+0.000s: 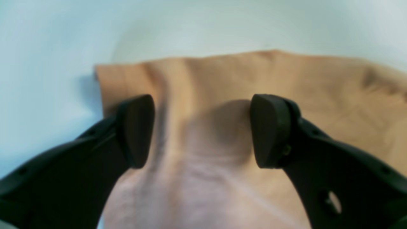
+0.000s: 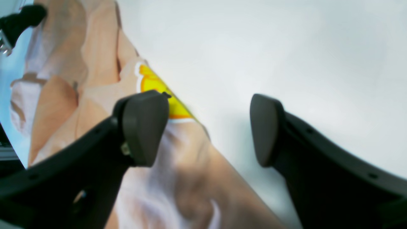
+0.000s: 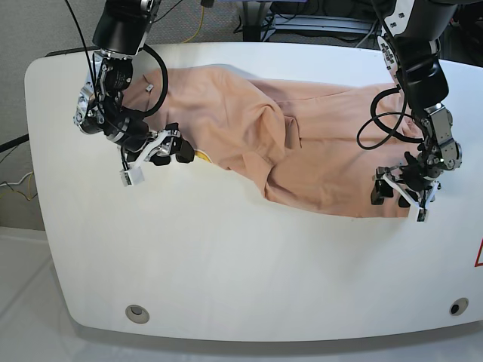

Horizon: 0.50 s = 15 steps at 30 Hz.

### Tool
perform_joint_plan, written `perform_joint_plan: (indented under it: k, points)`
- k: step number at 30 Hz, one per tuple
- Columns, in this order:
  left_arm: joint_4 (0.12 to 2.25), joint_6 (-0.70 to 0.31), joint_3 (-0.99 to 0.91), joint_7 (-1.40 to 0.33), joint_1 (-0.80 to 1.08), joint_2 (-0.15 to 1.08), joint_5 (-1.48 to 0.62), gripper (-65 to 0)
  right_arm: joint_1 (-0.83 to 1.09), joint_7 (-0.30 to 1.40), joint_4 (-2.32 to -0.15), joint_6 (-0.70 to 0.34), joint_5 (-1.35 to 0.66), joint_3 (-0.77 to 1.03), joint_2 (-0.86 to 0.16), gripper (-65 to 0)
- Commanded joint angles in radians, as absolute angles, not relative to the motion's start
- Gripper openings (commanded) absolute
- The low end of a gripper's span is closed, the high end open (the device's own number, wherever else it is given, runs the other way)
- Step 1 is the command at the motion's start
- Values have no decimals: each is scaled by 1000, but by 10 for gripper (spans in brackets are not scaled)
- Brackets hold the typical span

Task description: Fold the T-shirt properly

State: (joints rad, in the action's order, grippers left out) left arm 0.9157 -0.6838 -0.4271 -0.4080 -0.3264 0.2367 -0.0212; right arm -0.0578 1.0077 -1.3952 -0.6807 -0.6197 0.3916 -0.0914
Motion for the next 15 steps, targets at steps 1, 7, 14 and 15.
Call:
perform_joint_plan:
  k: [1,7,14,15]
  points:
    - [981,-688,-427,-392,-358,251,-44,-210,-88,993,-1417,-691,-639,390,-96,-224]
    - [1041,-688,-426,-426,-357,251,-44,-210,-94,1027,-1463,-691,-641,389,-108,-224]
    - [1122,-688,-424,-460,-352,249,-44,-210,-87,1098,-1580,-691,-641,357,-114,-224]
    - [1129,-688,-424,-466,-352,249,-44,-210,-82,1109,-1598,-691,-641,346,-117,-224]
